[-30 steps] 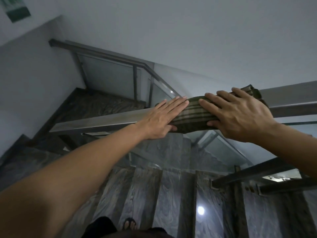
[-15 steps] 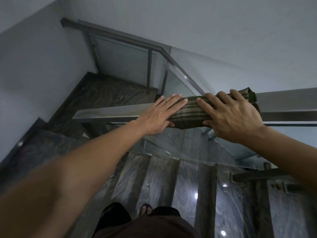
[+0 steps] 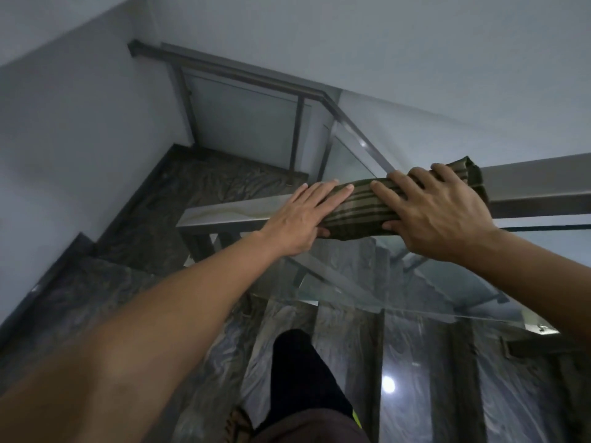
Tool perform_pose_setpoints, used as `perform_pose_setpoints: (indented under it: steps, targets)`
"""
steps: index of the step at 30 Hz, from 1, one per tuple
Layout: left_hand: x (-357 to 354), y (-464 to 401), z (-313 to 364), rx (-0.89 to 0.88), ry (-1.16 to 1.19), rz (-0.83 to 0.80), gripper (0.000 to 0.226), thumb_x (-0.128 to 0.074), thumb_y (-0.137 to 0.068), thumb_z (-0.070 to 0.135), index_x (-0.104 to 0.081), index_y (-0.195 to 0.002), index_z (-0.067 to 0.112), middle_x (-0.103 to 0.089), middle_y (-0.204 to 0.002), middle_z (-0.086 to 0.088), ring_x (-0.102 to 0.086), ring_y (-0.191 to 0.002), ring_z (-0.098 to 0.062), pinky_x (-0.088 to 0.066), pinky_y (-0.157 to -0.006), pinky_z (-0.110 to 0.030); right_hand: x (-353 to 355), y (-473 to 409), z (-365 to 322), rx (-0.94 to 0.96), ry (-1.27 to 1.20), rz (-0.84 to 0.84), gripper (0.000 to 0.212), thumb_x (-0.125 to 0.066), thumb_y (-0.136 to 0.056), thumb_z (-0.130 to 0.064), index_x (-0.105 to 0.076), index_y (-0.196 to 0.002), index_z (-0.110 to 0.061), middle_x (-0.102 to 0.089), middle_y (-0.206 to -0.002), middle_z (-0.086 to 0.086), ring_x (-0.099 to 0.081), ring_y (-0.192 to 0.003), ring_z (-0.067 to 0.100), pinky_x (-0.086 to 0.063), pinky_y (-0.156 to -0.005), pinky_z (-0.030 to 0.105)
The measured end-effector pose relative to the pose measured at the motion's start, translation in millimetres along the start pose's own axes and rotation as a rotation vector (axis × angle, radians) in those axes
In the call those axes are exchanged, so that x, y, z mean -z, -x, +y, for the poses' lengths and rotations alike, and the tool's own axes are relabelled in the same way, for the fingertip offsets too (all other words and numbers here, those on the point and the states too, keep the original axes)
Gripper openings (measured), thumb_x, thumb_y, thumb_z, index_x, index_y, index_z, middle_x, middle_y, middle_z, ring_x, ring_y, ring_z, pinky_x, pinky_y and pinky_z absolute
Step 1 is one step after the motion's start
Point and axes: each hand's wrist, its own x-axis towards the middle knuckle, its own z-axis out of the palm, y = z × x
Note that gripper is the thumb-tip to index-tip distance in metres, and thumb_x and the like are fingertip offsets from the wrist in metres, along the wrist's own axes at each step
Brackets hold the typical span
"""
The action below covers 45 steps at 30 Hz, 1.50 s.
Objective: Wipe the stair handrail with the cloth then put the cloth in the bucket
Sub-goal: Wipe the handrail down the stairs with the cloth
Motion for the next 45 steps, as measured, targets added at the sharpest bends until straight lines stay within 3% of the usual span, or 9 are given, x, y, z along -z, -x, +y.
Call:
perform_pose_setpoints:
  steps: [8, 20, 24, 35, 45]
  targets:
    - [-12, 31, -58, 0.014, 0.015, -0.053, 0.093, -0.063, -0.084, 0.02, 0.002, -0.15, 0.03, -0.012, -0.159, -0.007, -0.015, -0.146, -0.026, -0.012, -0.12, -0.049, 3, -39, -53, 0.0, -0.04, -0.027, 0.067, -0.04, -0.089, -0.052, -0.028, -0.143, -0.015, -0.044, -0.142, 0.017, -0.048, -0.122, 0.038, -0.035, -0.104, 0.056]
    - [-39, 71, -154, -0.082, 0.061, -0.036, 0.093, -0.062, -0.084, 0.032, 0.005, -0.149, 0.031, -0.015, -0.158, -0.006, -0.017, -0.145, -0.023, -0.009, -0.121, -0.046, -3, -102, -134, -0.069, -0.021, -0.065, 0.071, -0.019, -0.086, -0.058, -0.028, -0.142, -0.016, -0.049, -0.136, 0.018, -0.054, -0.114, 0.038, -0.041, -0.098, 0.054]
    - [-48, 88, -187, -0.138, 0.04, 0.006, 0.092, -0.062, -0.083, 0.031, 0.0, -0.15, 0.024, -0.019, -0.155, -0.007, -0.023, -0.14, -0.024, -0.012, -0.12, -0.041, -8, -124, -163, -0.087, -0.011, -0.068, 0.069, -0.023, -0.087, -0.058, -0.028, -0.143, -0.017, -0.049, -0.138, 0.017, -0.053, -0.116, 0.038, -0.04, -0.1, 0.054]
    - [-61, 130, -255, -0.134, 0.018, -0.021, 0.093, -0.062, -0.083, 0.031, 0.003, -0.149, 0.026, -0.023, -0.152, -0.01, -0.027, -0.136, -0.028, -0.019, -0.118, -0.048, 2, -172, -234, -0.113, -0.046, -0.109, 0.068, -0.029, -0.086, -0.057, -0.033, -0.142, -0.019, -0.05, -0.136, 0.018, -0.052, -0.116, 0.038, -0.038, -0.102, 0.056]
    - [-94, 172, -345, -0.225, 0.157, 0.042, 0.091, -0.058, -0.086, 0.031, 0.007, -0.149, 0.026, -0.016, -0.152, -0.011, -0.016, -0.138, -0.027, -0.006, -0.118, -0.045, -12, -232, -318, -0.183, 0.003, -0.051, 0.067, -0.036, -0.087, -0.058, -0.028, -0.146, -0.027, -0.045, -0.146, 0.008, -0.046, -0.13, 0.031, -0.03, -0.111, 0.053]
